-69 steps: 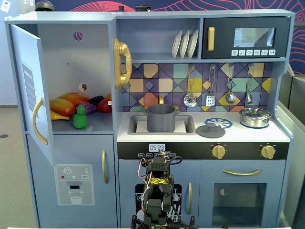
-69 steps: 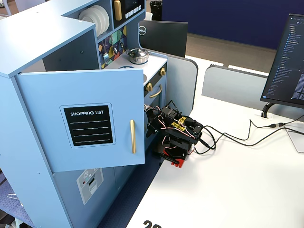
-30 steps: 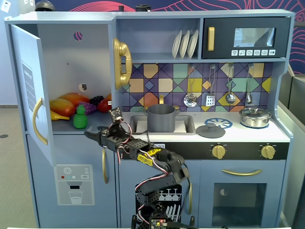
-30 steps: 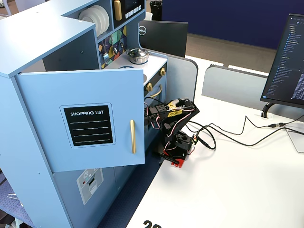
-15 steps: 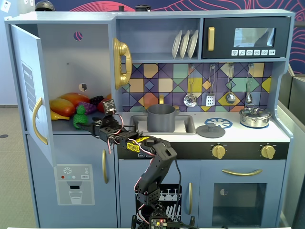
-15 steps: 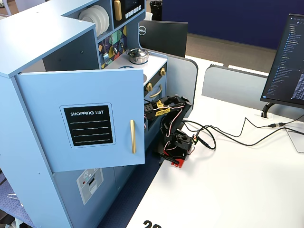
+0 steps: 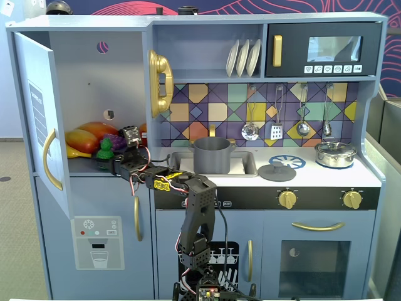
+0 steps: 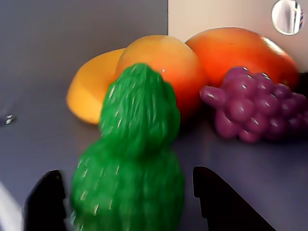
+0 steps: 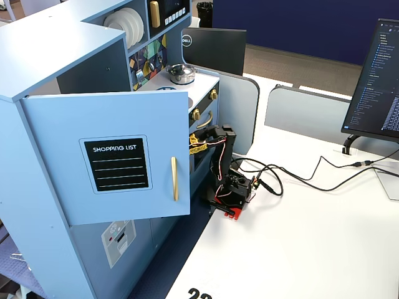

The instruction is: Pick up the green pineapple from the left cabinet and place it in the gray recipient

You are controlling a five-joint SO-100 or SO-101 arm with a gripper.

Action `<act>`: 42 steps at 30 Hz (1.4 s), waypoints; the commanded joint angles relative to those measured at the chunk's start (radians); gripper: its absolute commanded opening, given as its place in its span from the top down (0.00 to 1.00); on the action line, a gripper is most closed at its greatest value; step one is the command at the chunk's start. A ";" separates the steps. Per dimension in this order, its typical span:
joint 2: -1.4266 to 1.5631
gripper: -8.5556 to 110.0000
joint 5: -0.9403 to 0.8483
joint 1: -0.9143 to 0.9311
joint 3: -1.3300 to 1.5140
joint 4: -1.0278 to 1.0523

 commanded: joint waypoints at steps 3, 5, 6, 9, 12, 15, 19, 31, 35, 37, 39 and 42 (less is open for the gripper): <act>-0.017 0.92 -0.063 -0.043 -0.133 -0.060; 0.029 0.93 -0.091 -0.061 -0.112 -0.063; 0.066 0.93 -0.103 -0.071 -0.092 -0.061; 0.215 0.93 -0.129 -0.092 0.002 -0.069; 0.408 0.93 -0.163 -0.109 0.143 -0.101; 0.611 0.93 -0.210 -0.121 0.299 -0.135; 0.870 0.93 -0.272 -0.107 0.434 -0.075; 1.267 0.93 -0.124 0.360 0.555 0.084; 1.172 0.93 0.006 0.572 0.423 0.279; 1.097 0.93 0.020 0.624 0.353 0.373; 1.009 0.93 0.035 0.663 0.278 0.463; 0.862 0.93 0.055 0.712 0.166 0.568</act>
